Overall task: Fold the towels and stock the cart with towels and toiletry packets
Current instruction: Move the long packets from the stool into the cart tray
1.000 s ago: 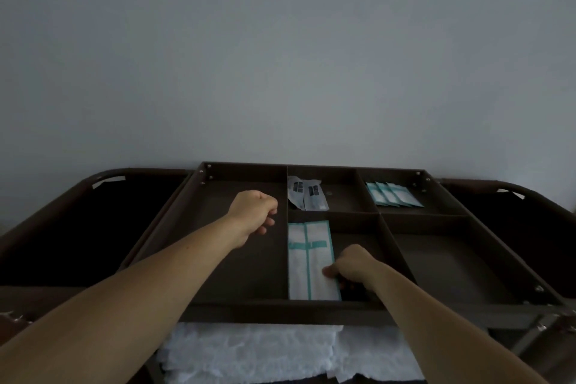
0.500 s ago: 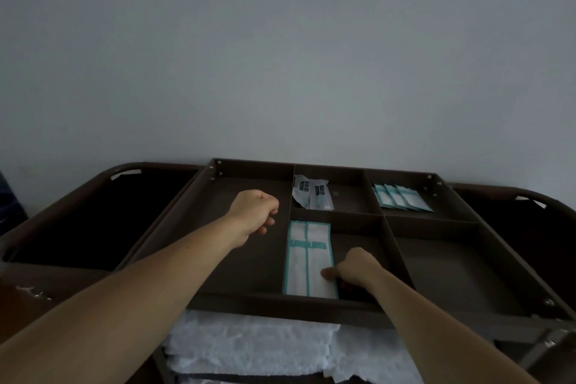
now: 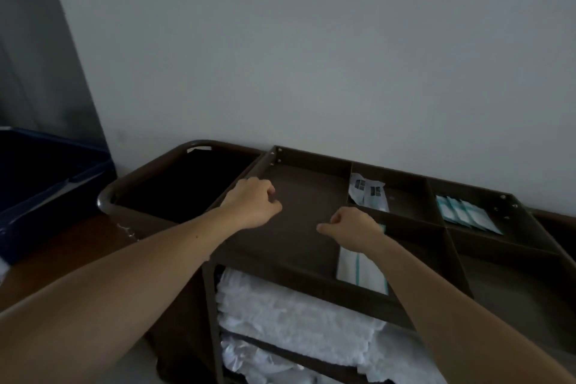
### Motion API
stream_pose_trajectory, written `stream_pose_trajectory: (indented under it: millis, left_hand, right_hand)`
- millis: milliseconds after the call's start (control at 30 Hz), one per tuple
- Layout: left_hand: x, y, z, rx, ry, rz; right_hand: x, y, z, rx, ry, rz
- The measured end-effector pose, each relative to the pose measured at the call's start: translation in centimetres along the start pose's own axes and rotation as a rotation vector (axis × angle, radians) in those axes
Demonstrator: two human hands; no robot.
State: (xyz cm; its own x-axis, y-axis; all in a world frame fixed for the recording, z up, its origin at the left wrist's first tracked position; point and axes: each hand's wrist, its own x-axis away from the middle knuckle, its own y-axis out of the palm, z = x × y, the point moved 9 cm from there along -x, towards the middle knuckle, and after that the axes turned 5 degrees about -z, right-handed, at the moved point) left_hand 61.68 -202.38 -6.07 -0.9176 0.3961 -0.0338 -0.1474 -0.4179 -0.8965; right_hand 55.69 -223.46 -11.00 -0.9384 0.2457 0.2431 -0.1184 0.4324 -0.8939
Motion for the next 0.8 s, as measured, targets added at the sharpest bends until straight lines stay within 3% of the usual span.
stream_pose_trajectory:
  millis: [67,167,233,433,567,800]
  left_hand:
    - [1.2,-1.7,-3.8,-0.036,-0.036,-0.010]
    - [3.0,-4.6,-10.7,-0.105,-0.084,0.007]
    - [4.4,-6.9,-15.6,-0.142,-0.120,0.047]
    - [9.2,-13.6,-30.9,-0.167,-0.234,0.124]
    - [12.6,-15.9,-40.0,-0.130,-0.355,0.048]
    - [13.0,-18.9,-48.8,-0.051,-0.427,0.047]
  right_hand:
    - [0.5,0.5,-3.1,0.182,0.035,-0.004]
    - [1.2,-0.3,-8.8,0.351,0.055,0.148]
    - [1.3,0.0,-14.4,0.340,-0.048,0.191]
    - [0.6,7.3,-31.6,0.277,-0.298,0.090]
    - [0.2,12.7,-40.8,0.268,-0.400,0.049]
    - [-2.7,16.9,-51.7,0.300,-0.507,-0.024]
